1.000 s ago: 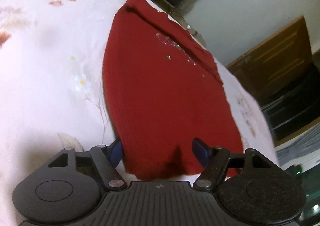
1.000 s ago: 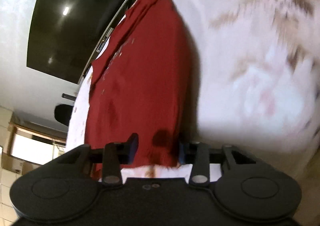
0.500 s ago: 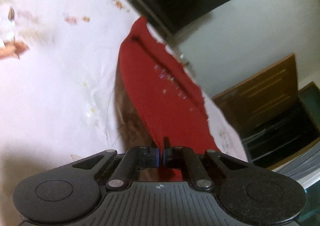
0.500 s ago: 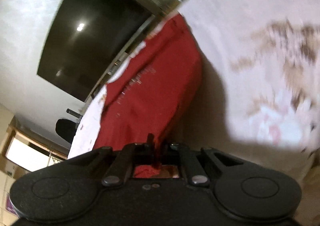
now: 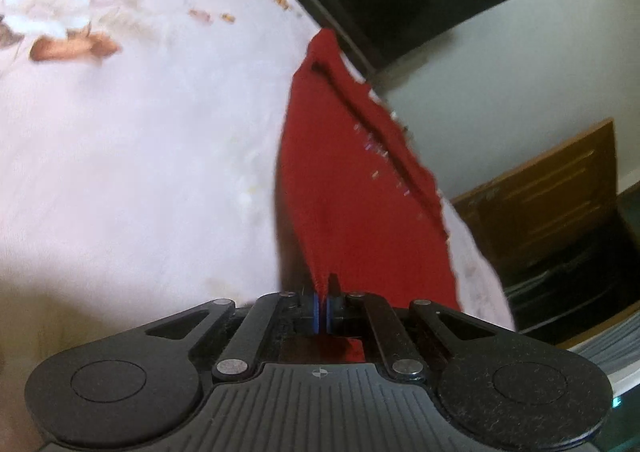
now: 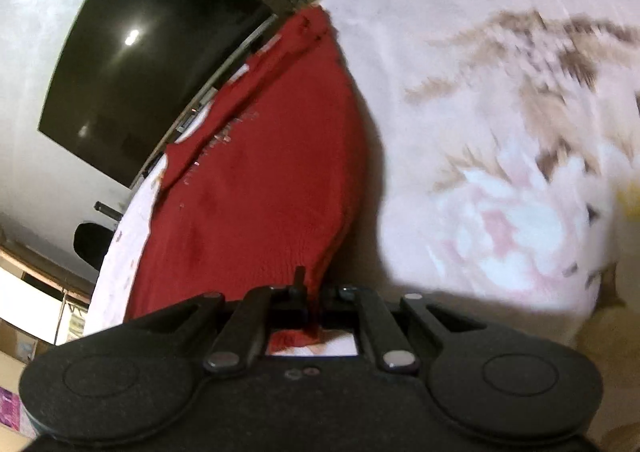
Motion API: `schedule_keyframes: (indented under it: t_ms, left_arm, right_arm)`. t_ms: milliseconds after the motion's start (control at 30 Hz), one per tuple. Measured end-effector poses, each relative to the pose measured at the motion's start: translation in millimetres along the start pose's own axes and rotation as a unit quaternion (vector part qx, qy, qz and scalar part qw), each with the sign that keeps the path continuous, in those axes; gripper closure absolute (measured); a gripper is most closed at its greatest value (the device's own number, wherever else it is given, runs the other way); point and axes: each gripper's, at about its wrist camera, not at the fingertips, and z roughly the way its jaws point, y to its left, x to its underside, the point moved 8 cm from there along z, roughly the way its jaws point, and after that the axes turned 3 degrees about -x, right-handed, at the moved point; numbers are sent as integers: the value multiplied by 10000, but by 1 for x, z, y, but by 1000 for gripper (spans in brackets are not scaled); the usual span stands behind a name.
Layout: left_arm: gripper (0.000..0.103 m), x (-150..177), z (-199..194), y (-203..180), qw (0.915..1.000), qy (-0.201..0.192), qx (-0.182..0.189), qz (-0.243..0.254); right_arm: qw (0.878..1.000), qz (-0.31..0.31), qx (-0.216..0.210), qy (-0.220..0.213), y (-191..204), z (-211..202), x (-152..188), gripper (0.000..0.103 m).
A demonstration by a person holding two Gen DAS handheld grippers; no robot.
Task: Fold small clothes
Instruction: 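Grasp the hem with the left tool while the right tool grasps the hem too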
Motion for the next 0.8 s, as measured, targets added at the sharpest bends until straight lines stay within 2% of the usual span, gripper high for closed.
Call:
schedule_keyframes:
  t_ms: [200, 467, 633, 800]
  left_arm:
    - [100, -45, -10, -42, 9980, -398, 422, 238]
    - [100, -134, 2, -115, 9899, -853, 814, 783]
    - [100, -190, 34, -144, 9869, -966, 748, 1050]
    - [100, -247, 89, -156, 9864, -885, 518, 1283]
  right_arm:
    - [9963, -708, -144, -464, 45, -15, -33, 98]
    - [9824, -1465, -255, -1133, 97, -26, -118, 98]
    - [9745, -1756, -345, -1355, 124, -6, -174, 98]
    - [9731, -1828, -355, -1353, 129, 44, -230, 98]
